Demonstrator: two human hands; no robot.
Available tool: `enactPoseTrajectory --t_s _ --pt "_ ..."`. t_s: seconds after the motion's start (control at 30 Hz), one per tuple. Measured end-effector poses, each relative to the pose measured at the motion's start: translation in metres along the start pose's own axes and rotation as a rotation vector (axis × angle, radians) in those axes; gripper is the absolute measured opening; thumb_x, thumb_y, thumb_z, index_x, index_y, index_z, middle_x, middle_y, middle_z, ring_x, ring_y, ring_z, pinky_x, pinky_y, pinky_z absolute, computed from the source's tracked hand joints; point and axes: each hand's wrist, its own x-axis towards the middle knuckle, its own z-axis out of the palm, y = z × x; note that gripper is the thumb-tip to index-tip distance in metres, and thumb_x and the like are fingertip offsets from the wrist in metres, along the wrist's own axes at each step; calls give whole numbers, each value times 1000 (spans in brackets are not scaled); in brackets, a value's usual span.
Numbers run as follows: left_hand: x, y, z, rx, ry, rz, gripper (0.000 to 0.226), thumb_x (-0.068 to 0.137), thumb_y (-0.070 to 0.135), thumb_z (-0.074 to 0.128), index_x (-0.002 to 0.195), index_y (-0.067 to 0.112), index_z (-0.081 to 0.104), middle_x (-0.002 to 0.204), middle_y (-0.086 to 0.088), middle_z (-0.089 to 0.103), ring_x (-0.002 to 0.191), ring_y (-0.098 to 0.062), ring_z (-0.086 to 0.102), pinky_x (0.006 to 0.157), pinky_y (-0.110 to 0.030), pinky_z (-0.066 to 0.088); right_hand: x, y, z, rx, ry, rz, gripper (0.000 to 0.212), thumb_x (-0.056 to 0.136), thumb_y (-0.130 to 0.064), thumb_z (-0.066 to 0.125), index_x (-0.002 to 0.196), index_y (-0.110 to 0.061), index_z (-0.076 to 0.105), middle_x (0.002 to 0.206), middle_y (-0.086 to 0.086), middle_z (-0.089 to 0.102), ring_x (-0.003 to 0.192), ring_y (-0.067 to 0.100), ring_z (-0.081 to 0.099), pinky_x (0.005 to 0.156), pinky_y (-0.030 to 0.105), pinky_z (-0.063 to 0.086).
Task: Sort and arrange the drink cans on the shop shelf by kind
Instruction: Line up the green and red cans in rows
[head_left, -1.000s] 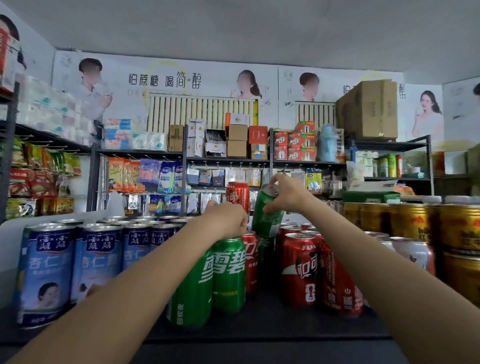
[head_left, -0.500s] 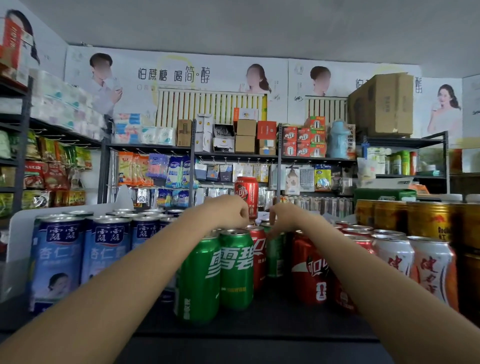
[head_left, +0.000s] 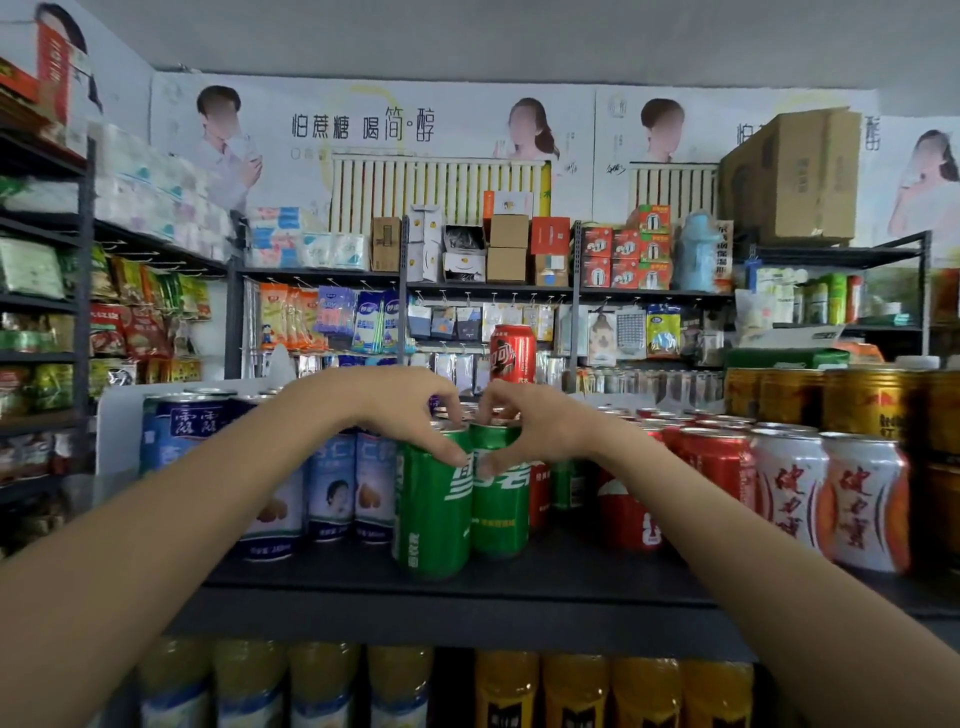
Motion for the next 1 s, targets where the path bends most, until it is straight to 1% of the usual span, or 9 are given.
enactPoseTrajectory --t_s 0.17,0.3,0.4,0.53,0.63,0.7,0.77,0.87,1.0 --pt "3 1 2 -111 -1 107 45 74 41 71 113 32 50 129 2 50 113 -11 48 102 -38 39 -23 13 -30 13 15 106 42 71 -29 77 101 -17 50 95 -11 48 99 16 48 86 30 39" --pt "14 23 5 -241 -37 158 46 76 29 72 117 25 49 127 0 51 107 -12 50 101 -37 40 -29 26 -34 -89 77 190 48 71 -27 78 109 -15 50 102 -5 47 98 16 46 85 27 35" --pt "28 31 11 -320 -59 177 49 78 26 71 120 24 46 132 -1 49 119 -17 48 104 -36 38 -23 31 -29 -70 35 218 46 70 -24 78 103 -16 49 111 1 51 100 19 48 97 34 40" --pt "36 29 12 -424 -109 171 56 82 28 66 131 20 41 138 0 46 124 -15 43 105 -28 32 -23 37 -27 -37 -47 237 46 69 -22 79 100 -19 46 104 -1 48 106 23 50 98 37 38" --pt "42 20 8 -525 31 166 42 91 32 51 130 17 46 133 4 49 117 -9 46 100 -23 34 -23 40 -27 -25 -78 225 43 68 -23 79 92 -25 43 107 0 49 110 24 49 102 41 38" --pt "52 15 12 -398 181 154 33 95 24 47 126 15 52 131 1 52 119 -12 48 102 -26 37 -22 40 -27 -25 -77 214 43 68 -23 80 88 -27 42 111 3 51 110 24 49 103 43 38" --pt "64 15 22 -202 216 142 30 94 14 48 123 13 56 128 -3 56 116 -16 52 100 -29 40 -22 41 -26 -34 -59 201 43 68 -23 80 86 -29 41 109 2 51 105 21 48 101 40 39" --pt "79 15 37 -112 268 112 27 89 5 53 112 16 62 119 -1 60 107 -17 54 96 -33 44 -22 43 -24 -39 -29 203 44 67 -24 80 91 -26 43 118 4 51 108 21 47 100 39 39" --pt "84 15 32 21 368 149 14 86 11 60 97 15 65 99 4 60 93 -11 52 93 -30 42 -21 44 -23 -45 -2 216 47 66 -25 81 96 -22 45 121 4 50 113 23 47 99 38 39"
